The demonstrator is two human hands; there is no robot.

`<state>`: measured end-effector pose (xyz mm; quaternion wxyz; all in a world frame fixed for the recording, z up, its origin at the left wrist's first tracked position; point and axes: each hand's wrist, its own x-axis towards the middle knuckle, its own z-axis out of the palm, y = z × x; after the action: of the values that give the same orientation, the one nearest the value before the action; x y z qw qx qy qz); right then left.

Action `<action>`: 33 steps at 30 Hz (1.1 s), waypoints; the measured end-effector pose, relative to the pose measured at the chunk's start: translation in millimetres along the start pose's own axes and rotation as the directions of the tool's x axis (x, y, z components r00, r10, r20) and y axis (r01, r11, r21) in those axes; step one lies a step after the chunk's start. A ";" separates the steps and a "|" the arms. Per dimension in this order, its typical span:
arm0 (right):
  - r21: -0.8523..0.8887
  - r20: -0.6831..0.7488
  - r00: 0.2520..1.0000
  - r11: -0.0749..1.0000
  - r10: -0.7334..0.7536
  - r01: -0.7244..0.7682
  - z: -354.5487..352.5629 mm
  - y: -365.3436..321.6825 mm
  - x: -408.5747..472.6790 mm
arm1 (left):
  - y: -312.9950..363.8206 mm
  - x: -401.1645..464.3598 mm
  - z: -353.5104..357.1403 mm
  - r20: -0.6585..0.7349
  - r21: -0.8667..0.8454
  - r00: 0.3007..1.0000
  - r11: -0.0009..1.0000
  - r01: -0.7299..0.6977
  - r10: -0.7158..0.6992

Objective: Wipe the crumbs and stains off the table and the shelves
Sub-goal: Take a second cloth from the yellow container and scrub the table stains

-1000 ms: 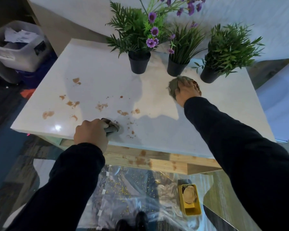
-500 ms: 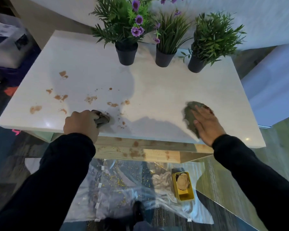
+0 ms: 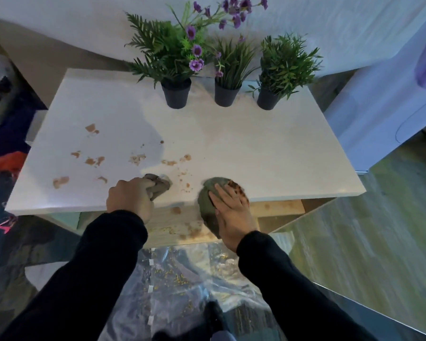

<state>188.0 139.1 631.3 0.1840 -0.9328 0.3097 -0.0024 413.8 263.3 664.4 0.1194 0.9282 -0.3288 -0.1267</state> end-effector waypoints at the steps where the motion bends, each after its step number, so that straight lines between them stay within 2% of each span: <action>1: 0.029 0.003 1.000 1.000 0.002 -0.002 -3.3 0.3 1.3 | -3.5 -2.6 -3.2 0.007 -0.039 1.000 0.999 -0.016 0.017; 3: 0.025 -0.029 0.999 0.999 0.032 -0.031 -9.7 8.7 4.7 | -14.0 -8.6 -8.1 0.017 -0.086 0.999 0.995 -0.043 0.044; 5: -0.036 -0.071 0.983 0.984 0.171 -0.174 -16.7 21.8 14.6 | -31.4 -12.9 -11.3 0.004 -0.070 0.998 0.995 -0.068 0.068; 7: -0.045 -0.086 0.933 0.934 0.350 -0.354 -23.8 28.8 31.8 | -46.5 -15.4 -11.4 -0.012 -0.065 0.997 0.995 -0.072 0.072; 8: -0.033 -0.078 0.918 0.919 0.389 -0.393 -23.3 20.2 43.7 | -53.2 -14.6 -13.2 -0.019 -0.069 0.998 0.995 -0.066 0.065; 10: -0.021 -0.054 0.933 0.934 0.356 -0.358 -17.3 -10.9 57.7 | -54.6 -13.5 -13.2 -0.020 -0.065 0.997 0.995 -0.077 0.076; 13: -0.095 -0.038 0.989 0.985 0.141 -0.144 10.6 -63.9 35.2 | -51.9 -12.5 -12.1 0.003 -0.044 0.995 0.994 -0.098 0.099; 15: -0.163 -0.016 0.995 0.982 0.097 -0.098 16.4 -67.1 20.5 | -52.3 -13.4 -12.8 0.000 -0.055 0.996 0.994 -0.094 0.094; 20: -0.225 0.025 0.973 0.950 0.227 -0.216 7.1 -75.1 67.9 | -54.0 -12.2 -14.9 0.013 -0.075 0.995 0.993 -0.096 0.097; 24: -0.261 0.075 0.987 0.958 0.139 -0.116 10.5 -88.2 35.7 | -54.1 -10.1 -14.5 0.031 -0.086 0.994 0.991 -0.098 0.101; 29: -0.298 0.106 0.950 0.920 0.295 -0.252 -9.4 -84.7 113.8 | -53.0 -11.0 -14.6 0.020 -0.076 0.995 0.992 -0.098 0.100; 31: -0.333 0.133 0.942 0.909 0.308 -0.250 -10.6 -96.4 129.8 | -53.2 -11.3 -15.6 0.010 -0.065 0.995 0.993 -0.101 0.102; 33: -0.359 0.155 0.953 0.913 0.261 -0.192 -6.6 -101.7 107.2 | -54.2 -13.4 -16.2 0.000 -0.071 0.993 0.991 -0.114 0.114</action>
<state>332.5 150.1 660.7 0.0494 -0.9036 0.3919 0.1660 440.2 315.1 665.2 0.1588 0.9029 -0.3768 -0.1330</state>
